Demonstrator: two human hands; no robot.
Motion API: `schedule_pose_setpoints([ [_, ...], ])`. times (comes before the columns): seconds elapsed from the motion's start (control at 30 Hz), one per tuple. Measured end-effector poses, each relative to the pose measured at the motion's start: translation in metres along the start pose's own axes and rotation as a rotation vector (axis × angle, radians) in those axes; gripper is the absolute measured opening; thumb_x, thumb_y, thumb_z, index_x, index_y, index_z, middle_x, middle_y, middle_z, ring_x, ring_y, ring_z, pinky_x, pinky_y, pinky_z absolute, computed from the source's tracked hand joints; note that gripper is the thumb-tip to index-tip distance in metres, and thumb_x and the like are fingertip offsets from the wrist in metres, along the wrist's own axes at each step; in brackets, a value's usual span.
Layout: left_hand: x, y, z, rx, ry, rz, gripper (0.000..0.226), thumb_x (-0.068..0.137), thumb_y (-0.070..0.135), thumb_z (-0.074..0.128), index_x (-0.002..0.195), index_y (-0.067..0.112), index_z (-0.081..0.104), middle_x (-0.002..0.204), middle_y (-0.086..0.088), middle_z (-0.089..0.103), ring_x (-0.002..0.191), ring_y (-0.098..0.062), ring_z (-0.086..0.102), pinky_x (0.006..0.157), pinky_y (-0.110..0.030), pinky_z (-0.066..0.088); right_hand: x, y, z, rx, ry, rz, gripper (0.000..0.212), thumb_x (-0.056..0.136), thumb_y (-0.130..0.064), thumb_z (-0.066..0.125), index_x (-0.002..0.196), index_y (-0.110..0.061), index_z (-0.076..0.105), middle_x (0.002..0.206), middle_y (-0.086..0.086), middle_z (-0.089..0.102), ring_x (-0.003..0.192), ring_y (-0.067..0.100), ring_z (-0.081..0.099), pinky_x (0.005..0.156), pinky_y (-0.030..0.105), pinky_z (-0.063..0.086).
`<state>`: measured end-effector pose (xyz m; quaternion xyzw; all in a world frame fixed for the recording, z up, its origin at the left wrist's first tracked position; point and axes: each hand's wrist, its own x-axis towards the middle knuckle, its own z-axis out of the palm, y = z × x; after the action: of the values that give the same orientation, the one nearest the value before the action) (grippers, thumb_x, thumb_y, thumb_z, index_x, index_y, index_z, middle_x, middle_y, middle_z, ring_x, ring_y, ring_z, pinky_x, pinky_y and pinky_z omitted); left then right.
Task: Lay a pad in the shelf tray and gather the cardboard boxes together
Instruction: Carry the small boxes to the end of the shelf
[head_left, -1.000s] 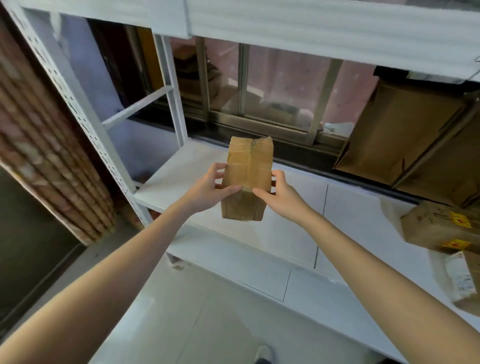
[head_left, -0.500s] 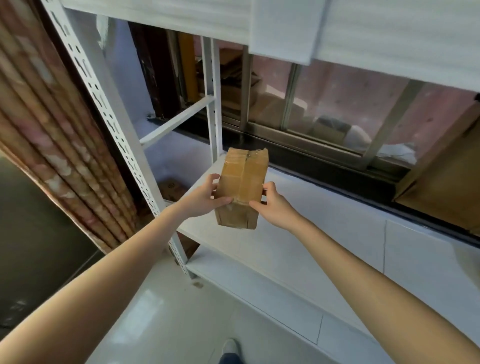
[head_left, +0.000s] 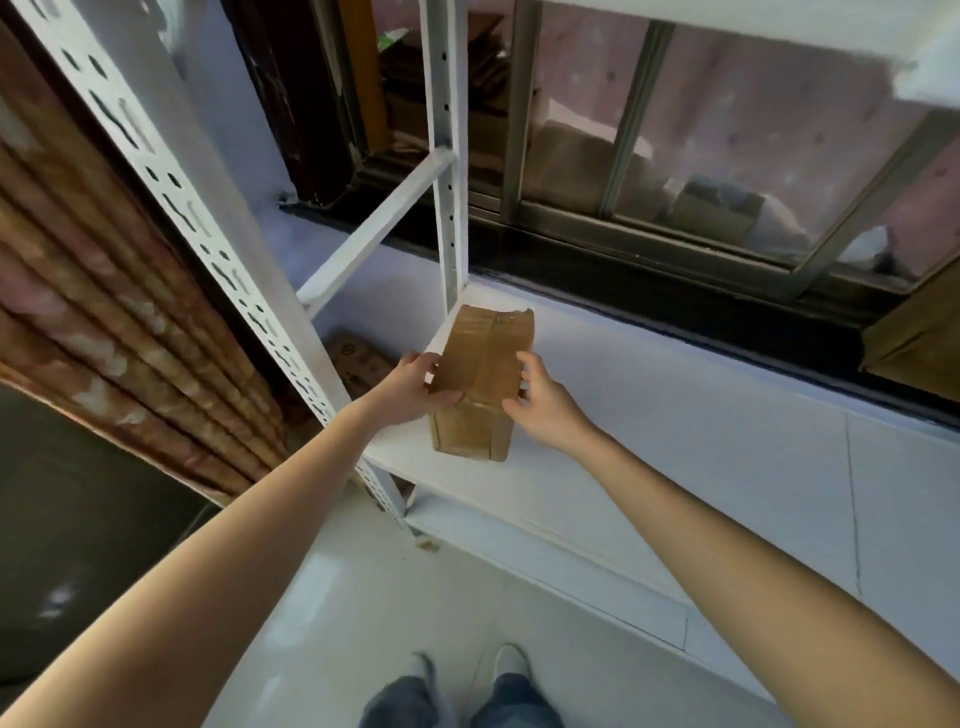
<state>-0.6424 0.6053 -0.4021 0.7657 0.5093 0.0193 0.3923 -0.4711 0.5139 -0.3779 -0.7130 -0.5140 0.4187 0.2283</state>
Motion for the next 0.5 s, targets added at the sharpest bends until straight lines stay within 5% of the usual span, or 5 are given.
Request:
schedule_pose_setpoints([
  [0.23,0.031,-0.031,-0.01,0.03,-0.041,0.071,0.058,0.087,0.03,0.064,0.136,0.015,0.036,0.134,-0.011,0.042,0.121,-0.029,0.047,0.107,-0.044,0.04,0.022,-0.006,0.024,-0.044,0.032,0.014,0.059,0.092,-0.012,0.052,0.145,-0.011,0.027,0.15,0.007,0.035,0.135,0.024,0.038,0.104,0.024,0.031],
  [0.5,0.042,-0.033,-0.009,0.025,-0.05,0.095,0.067,0.089,0.029,0.061,0.142,0.01,0.026,0.141,-0.014,0.031,0.13,-0.029,0.039,0.111,-0.036,0.031,0.033,-0.005,0.035,-0.05,0.043,0.016,0.063,0.091,-0.022,0.056,0.146,-0.011,0.027,0.153,0.003,0.027,0.137,0.02,0.034,0.096,0.012,0.023],
])
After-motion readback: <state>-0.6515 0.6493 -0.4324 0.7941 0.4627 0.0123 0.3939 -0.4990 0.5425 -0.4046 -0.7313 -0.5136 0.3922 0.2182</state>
